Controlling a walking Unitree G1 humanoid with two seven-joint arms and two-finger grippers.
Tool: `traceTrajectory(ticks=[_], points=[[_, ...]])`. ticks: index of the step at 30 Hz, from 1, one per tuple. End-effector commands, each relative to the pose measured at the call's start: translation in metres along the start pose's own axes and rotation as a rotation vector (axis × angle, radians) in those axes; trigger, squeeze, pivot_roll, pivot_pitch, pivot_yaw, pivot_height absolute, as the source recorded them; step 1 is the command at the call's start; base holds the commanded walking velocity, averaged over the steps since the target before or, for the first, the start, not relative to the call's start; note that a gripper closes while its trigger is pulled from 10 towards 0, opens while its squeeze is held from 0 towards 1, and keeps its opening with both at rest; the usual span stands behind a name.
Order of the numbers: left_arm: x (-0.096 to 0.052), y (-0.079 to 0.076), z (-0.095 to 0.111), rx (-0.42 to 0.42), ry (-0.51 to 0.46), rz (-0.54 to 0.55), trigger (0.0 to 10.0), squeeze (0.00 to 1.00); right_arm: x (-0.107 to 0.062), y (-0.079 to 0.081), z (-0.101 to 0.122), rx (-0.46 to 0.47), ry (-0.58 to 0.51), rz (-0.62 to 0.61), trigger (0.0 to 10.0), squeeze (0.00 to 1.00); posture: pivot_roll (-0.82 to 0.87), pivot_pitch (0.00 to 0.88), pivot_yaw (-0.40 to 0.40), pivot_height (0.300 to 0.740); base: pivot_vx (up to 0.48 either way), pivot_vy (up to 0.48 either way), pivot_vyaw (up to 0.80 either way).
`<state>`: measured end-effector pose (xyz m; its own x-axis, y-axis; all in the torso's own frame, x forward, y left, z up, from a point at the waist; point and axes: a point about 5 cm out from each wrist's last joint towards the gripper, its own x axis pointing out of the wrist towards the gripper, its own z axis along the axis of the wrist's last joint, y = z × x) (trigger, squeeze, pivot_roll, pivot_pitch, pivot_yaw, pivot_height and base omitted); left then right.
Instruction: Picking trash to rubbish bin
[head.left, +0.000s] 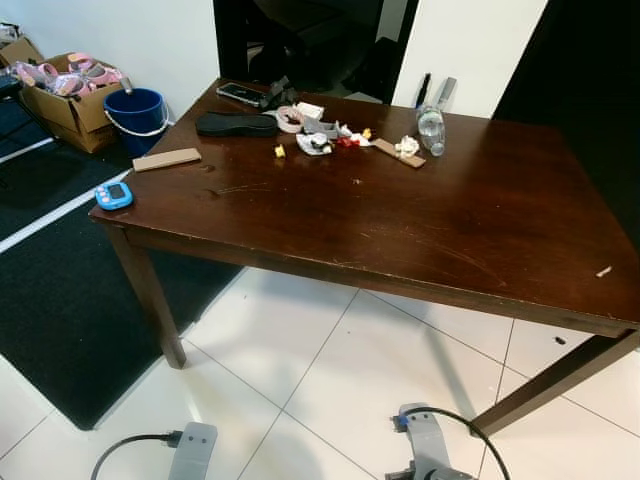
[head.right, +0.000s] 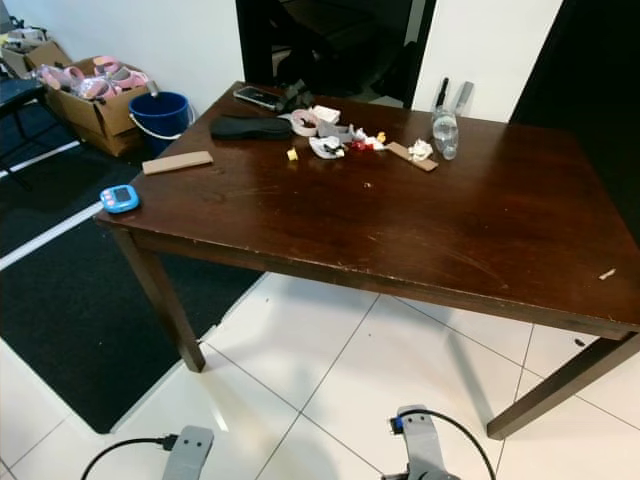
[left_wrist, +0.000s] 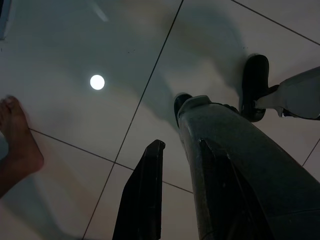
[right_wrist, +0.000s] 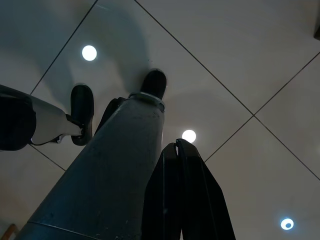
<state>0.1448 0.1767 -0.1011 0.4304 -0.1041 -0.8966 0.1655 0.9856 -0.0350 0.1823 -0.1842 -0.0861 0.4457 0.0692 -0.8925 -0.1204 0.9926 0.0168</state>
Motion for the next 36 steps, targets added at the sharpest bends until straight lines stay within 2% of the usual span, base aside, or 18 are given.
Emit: traceTrajectory(ticks=[1, 20, 36], points=[[-0.0005, -0.0045, -0.0118, -0.008, 0.044, -0.008, 10.0, 0.0, 0.0002, 0.0016, -0.0033, 0.008, 0.016, 0.005, 10.0, 0.0, 0.09, 0.028, -0.056, 0.74, 0.0, 0.0, 0.0], [-0.0004, -0.0053, -0.0112, -0.003, 0.041, -0.012, 10.0, 0.0, 0.0001, 0.0009, -0.0017, 0.025, 0.01, 0.008, 10.0, 0.0, 0.08, 0.041, -0.052, 0.74, 0.0, 0.0, 0.0], [-0.0003, -0.0082, -0.0139, -0.032, 0.042, -0.014, 10.0, 0.0, 0.0, 0.0011, -0.0025, 0.018, 0.014, 0.013, 10.0, 0.0, 0.09, 0.049, -0.06, 0.74, 0.0, 0.0, 0.0]])
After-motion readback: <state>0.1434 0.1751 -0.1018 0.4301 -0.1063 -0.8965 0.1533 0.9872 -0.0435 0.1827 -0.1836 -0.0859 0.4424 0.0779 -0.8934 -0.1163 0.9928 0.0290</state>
